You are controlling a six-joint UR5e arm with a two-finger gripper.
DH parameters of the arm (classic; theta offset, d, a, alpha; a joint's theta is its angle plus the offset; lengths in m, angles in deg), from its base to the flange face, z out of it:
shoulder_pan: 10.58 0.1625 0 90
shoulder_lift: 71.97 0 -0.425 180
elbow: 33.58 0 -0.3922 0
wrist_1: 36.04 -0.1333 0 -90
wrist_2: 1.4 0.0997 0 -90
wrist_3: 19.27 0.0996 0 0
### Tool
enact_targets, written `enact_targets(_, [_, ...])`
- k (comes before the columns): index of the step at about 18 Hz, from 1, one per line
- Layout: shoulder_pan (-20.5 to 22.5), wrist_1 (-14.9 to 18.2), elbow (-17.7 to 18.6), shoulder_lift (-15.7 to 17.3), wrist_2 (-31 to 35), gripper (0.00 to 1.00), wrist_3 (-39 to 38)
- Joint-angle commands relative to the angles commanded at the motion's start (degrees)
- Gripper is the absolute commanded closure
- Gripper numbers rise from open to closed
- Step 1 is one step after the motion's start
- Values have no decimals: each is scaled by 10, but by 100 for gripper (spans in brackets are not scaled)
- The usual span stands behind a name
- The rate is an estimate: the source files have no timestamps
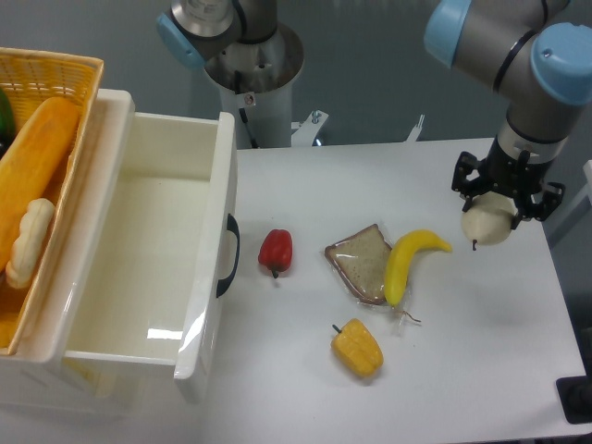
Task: Place the pear in the upper white drawer
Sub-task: 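Lift the held pale pear with the gripper away from the banana, then carry the pear over to the open white drawer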
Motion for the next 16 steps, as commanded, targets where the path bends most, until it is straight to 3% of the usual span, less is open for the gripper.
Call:
enact_targets(7, [-21,5,19,24,3,74,-24])
enact_targets(11, [-41,4,50,60,-32,80,-47])
enact_targets(16, [-77,7,77,126,-69,80,-93])
